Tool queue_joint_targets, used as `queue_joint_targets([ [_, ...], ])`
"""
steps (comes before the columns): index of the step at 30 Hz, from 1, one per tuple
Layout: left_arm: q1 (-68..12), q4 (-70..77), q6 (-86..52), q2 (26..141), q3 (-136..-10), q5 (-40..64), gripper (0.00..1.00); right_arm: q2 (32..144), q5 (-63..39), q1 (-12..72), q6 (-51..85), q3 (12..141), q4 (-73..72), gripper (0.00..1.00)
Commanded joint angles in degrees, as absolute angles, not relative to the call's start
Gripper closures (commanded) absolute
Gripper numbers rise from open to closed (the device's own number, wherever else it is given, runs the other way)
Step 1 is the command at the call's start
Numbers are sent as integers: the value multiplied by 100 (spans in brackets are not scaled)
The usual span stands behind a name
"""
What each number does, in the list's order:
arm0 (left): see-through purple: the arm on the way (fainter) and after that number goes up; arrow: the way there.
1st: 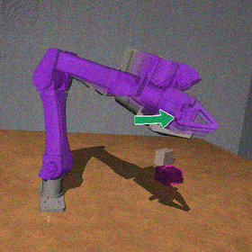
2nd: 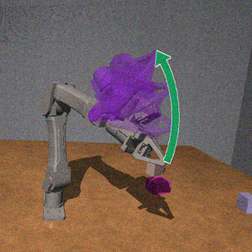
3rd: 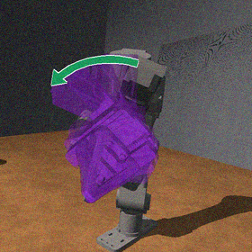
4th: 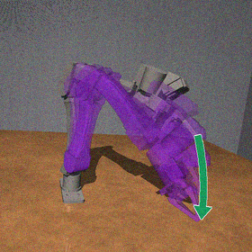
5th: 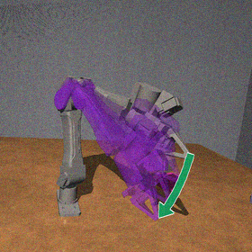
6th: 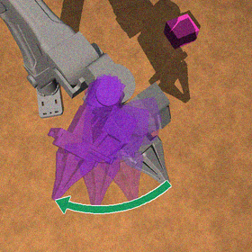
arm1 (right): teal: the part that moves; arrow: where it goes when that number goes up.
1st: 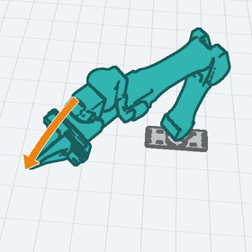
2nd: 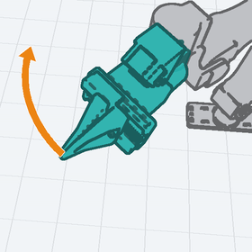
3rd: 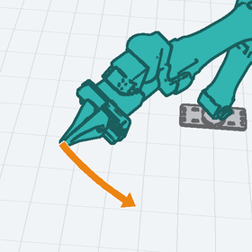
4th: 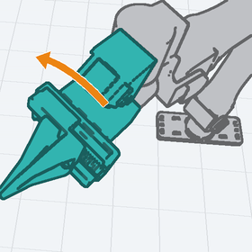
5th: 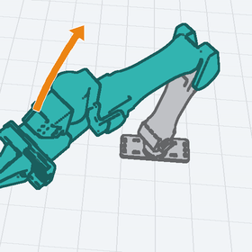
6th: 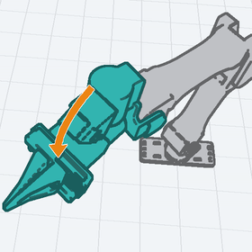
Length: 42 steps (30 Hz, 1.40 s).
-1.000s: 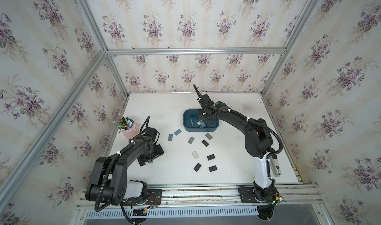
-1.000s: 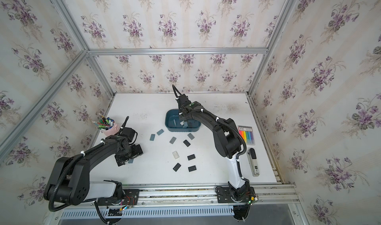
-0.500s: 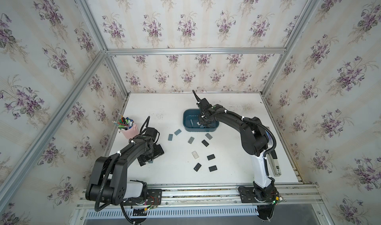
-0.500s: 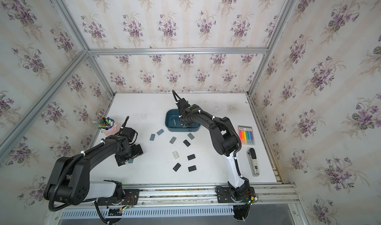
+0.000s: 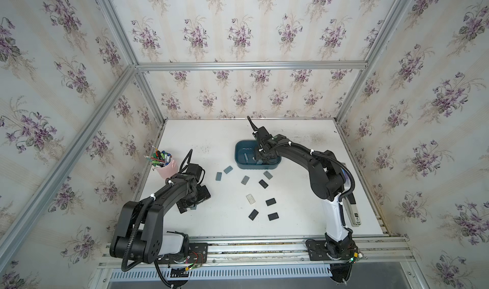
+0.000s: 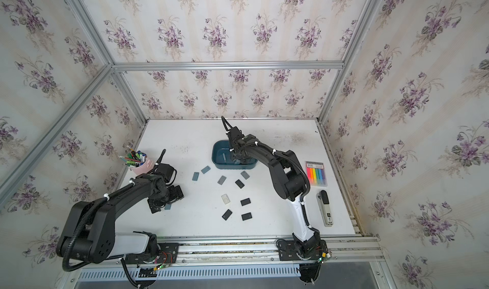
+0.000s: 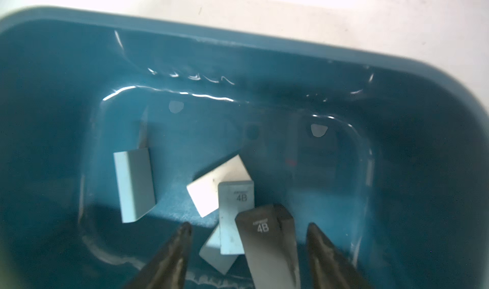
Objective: Put the eraser in the storage box
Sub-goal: Place the eraser in the storage box, then pick up the eraser from the center of the board.
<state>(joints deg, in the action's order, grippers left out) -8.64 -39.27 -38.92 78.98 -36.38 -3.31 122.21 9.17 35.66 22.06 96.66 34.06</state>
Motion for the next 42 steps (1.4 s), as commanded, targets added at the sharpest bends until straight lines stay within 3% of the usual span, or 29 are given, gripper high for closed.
queue_joint_targets([
  [1,-880,-3433,-3834,7980,-3564,26,1,12039,903,3573,2172,9664,3221,25],
  [7,-913,-3434,-3838,7955,-3544,18,2,11488,1001,3573,2245,9508,3144,12],
  [10,-930,-3437,-3851,7907,-3479,-17,9,11172,1046,3577,2300,9345,3095,0],
  [17,-1059,-3469,-3854,7884,-3428,-61,34,10559,1060,3578,2396,8964,3033,0],
  [24,-1242,-3467,-3860,7888,-3419,-37,44,10100,1112,3577,2408,8798,3038,0],
  [27,-1265,-3408,-3863,7992,-3410,105,44,9990,1088,3577,2405,8805,3062,0],
  [31,-1283,-3436,-3851,8043,-3445,105,55,9850,1095,3577,2438,8764,3128,0],
  [42,-1326,-3458,-3831,8077,-3507,113,68,9280,1087,3612,2531,8182,3036,0],
])
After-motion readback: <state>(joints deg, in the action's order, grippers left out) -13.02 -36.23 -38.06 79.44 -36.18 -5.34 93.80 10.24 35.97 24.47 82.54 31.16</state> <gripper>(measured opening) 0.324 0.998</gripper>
